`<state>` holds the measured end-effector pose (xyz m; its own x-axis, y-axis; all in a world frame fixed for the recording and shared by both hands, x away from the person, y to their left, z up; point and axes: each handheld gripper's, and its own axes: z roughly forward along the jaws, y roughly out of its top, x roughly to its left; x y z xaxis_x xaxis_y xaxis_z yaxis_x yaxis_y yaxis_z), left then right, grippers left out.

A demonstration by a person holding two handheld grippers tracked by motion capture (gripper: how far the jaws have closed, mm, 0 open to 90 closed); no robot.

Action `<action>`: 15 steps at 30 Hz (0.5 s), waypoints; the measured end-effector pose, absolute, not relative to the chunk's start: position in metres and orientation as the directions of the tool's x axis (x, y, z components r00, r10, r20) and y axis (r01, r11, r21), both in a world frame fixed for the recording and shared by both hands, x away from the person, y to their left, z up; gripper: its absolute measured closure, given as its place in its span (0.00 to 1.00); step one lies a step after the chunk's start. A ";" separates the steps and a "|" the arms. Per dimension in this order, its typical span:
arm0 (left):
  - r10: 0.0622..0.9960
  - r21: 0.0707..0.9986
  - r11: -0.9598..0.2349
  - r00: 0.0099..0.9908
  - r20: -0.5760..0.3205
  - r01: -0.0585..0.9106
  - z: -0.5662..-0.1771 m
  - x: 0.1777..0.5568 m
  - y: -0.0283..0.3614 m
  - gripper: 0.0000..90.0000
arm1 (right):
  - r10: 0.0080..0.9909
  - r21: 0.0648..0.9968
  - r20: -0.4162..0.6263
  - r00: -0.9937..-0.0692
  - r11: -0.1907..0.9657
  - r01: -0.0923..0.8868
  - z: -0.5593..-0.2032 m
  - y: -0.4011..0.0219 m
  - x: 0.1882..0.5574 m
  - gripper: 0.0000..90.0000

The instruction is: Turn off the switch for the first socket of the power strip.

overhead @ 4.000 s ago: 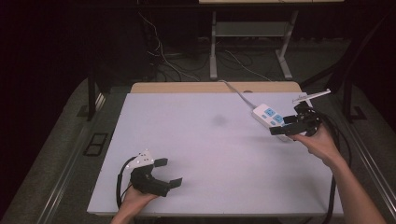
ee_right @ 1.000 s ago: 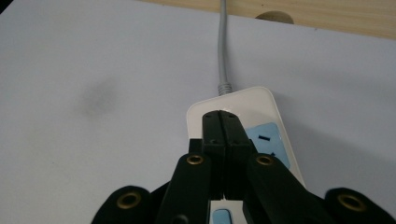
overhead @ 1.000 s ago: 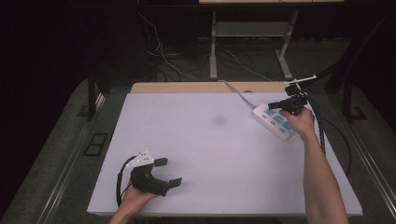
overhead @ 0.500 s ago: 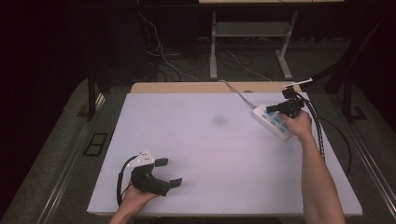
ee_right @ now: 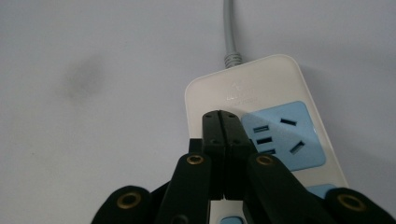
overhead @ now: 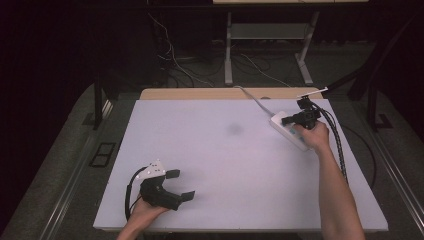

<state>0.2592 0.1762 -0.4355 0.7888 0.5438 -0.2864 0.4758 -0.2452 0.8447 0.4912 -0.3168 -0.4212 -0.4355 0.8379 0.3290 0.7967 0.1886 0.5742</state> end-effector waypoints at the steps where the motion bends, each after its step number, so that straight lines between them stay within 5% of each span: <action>1: 0.544 0.845 -0.245 0.789 -0.286 0.476 -0.435 0.259 0.176 0.00 | 0.839 0.577 0.322 -0.438 0.193 0.793 -0.421 -0.316 0.491 1.00; 15: 0.538 0.845 -0.254 0.795 -0.280 0.470 -0.436 0.259 0.174 0.00 | 0.843 0.627 0.296 -0.449 0.183 0.757 -0.425 -0.318 0.482 1.00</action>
